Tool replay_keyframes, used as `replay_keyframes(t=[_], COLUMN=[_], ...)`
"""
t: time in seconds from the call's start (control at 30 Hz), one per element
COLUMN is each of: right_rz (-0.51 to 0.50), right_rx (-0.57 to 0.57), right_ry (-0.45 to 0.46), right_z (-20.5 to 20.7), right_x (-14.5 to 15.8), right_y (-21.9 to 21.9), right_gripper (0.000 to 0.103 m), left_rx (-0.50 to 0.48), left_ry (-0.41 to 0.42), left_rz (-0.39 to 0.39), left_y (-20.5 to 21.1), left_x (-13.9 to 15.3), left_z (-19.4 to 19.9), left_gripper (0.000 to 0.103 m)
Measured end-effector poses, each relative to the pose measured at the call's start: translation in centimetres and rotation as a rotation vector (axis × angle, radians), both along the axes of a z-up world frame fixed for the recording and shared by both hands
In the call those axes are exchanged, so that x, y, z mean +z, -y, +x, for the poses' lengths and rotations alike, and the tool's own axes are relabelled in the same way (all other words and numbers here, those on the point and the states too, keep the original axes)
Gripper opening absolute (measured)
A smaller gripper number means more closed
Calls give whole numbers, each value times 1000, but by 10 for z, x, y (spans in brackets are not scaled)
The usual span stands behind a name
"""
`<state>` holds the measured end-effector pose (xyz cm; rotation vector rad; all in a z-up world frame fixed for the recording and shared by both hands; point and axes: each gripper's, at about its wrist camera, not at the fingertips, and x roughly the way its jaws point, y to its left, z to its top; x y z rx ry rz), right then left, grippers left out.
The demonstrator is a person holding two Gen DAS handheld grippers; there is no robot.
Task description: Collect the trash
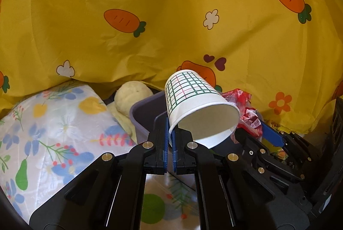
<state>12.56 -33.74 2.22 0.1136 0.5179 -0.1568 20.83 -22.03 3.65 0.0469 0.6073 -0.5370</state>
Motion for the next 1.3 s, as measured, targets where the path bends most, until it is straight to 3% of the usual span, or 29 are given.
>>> replay_keyframes(t=[0.13, 0.2, 0.27, 0.33, 0.4, 0.47, 0.57, 0.9, 1.3], right_rz=[3, 6, 7, 6, -3, -12, -15, -46, -29], right_rx=[-16, -24, -30, -30, -39, -39, -43, -14, 104], right_ry=[-7, -7, -1, 10, 22, 25, 26, 39, 85], right_z=[2, 2, 1, 1, 1, 1, 1, -7, -55], right_x=[-6, -8, -8, -6, -5, -5, -5, 0, 6], right_y=[7, 11, 11, 10, 7, 4, -1, -30, -97], right_gripper=[50, 56, 64, 75, 88, 89, 97, 97, 97], left_rx=[-18, -12, 16, 64, 111, 166, 256, 405, 523], left_ry=[-18, -23, -3, 34, 76, 111, 159, 188, 186], left_rz=[-10, -21, -34, -53, -60, -37, 15, 69, 80], left_y=[6, 5, -4, -16, -29, -41, -61, -119, -184], left_x=[-10, -12, -13, -10, -8, -6, -7, -13, -30], left_z=[6, 7, 6, 1, -7, -13, -25, -61, -119], left_gripper=[5, 18, 53, 77, 86, 96, 97, 97, 97])
